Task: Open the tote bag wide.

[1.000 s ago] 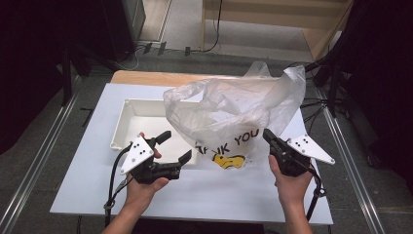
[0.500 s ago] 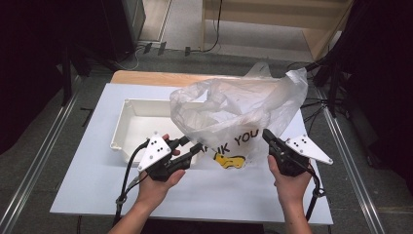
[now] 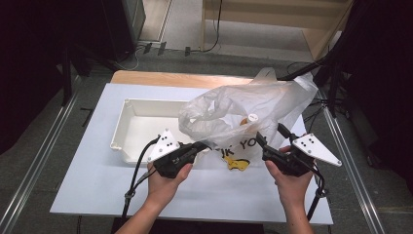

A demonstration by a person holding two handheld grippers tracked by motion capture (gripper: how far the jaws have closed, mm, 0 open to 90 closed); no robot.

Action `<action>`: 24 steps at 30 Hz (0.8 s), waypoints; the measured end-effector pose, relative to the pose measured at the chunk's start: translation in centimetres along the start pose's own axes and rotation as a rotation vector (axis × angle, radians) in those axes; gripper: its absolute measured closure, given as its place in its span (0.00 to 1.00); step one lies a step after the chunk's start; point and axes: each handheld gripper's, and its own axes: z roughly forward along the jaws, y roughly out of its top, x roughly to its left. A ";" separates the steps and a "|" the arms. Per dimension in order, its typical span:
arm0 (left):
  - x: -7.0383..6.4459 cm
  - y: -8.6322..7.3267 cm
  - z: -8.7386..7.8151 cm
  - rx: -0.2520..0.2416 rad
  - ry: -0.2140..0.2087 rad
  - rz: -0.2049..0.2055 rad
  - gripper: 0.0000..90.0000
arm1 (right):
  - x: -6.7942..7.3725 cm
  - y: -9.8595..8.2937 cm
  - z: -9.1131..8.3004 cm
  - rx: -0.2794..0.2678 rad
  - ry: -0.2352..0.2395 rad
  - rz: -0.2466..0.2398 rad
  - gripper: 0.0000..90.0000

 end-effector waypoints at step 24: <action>-0.4 -1.5 1.5 0.025 0.007 -0.053 0.42 | -1.2 -2.5 2.3 0.132 -0.094 0.008 1.00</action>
